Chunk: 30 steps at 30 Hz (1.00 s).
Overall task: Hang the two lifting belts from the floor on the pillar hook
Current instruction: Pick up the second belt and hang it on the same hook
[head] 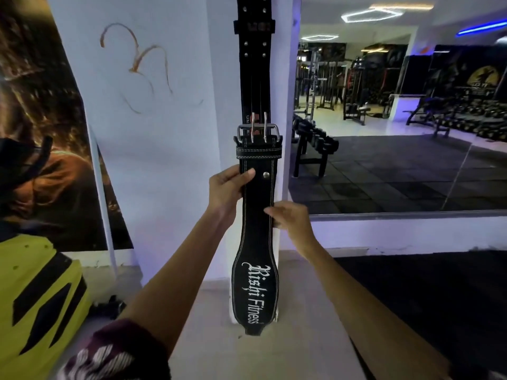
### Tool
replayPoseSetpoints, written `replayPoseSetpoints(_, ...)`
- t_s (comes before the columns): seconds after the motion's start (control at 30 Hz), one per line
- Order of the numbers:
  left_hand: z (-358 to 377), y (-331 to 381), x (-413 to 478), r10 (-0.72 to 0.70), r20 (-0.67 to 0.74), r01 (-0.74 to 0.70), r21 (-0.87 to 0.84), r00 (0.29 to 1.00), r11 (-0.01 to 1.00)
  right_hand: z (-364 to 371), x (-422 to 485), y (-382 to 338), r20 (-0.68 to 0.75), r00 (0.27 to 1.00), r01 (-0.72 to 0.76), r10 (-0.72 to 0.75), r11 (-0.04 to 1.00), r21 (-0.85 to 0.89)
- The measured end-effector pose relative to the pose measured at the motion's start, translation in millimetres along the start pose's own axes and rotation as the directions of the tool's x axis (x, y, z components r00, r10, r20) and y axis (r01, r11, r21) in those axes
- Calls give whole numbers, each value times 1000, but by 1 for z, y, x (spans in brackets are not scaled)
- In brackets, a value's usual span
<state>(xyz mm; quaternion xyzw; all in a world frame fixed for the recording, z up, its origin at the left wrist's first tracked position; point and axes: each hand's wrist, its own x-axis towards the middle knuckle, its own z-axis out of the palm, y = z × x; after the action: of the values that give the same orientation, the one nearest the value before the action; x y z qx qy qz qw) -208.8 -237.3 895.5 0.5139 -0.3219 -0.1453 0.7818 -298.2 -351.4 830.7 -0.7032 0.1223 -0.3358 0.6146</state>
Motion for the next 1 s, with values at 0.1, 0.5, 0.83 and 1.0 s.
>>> replayPoseSetpoints(0.1,-5,-4,1,2,12,-2,4,1000,1000,-8,-35,57,145,983,-81,117,969,-232)
replayPoseSetpoints(0.5,0,-24,-7,2,12,-1,-79,1000,997,33,5,-24,-59,998,1,22,933,359)
replayPoseSetpoints(0.83,-23,-72,-40,-211,41,197,221,977,955,29,9,-2,-80,988,-83,128,904,418)
replayPoseSetpoints(1.0,-53,-111,-65,-327,47,261,502,944,825,27,11,-7,-109,984,-84,138,914,397)
